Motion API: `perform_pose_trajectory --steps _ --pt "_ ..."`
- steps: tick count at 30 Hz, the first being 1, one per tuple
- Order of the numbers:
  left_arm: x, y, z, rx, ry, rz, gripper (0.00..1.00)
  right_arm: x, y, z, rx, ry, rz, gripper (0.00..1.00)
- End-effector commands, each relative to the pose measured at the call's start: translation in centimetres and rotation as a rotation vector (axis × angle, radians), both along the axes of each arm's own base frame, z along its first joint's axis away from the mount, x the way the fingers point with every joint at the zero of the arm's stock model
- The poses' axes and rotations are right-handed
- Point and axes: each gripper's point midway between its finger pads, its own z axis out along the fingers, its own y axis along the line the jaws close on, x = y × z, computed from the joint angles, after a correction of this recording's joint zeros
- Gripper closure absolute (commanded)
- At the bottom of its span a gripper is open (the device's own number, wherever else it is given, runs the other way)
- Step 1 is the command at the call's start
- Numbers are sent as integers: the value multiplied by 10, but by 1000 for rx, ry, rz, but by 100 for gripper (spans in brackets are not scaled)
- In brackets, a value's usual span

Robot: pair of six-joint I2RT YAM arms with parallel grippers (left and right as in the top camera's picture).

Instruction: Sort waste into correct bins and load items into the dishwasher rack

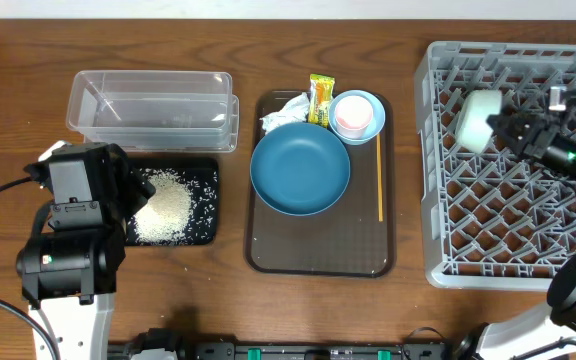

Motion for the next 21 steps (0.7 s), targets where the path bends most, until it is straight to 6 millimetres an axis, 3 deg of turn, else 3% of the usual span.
perform_pose_trajectory --steps 1,3,5,9,14,21 --pt "0 2 5 8 -8 3 12 0 -32 -18 -95 127 -145 96" --pt "0 2 5 8 -8 3 12 -5 -42 -12 -121 135 -184 85" --pt "0 2 5 8 -8 3 12 -10 -49 -7 -145 153 -223 67" --pt "0 2 4 8 -8 3 12 -19 -61 0 -213 188 -293 53" --pt "0 2 5 8 -8 3 12 -34 -75 29 -318 198 -420 51" --pt "0 2 4 8 -8 3 12 -53 -66 95 -454 47 -523 55"
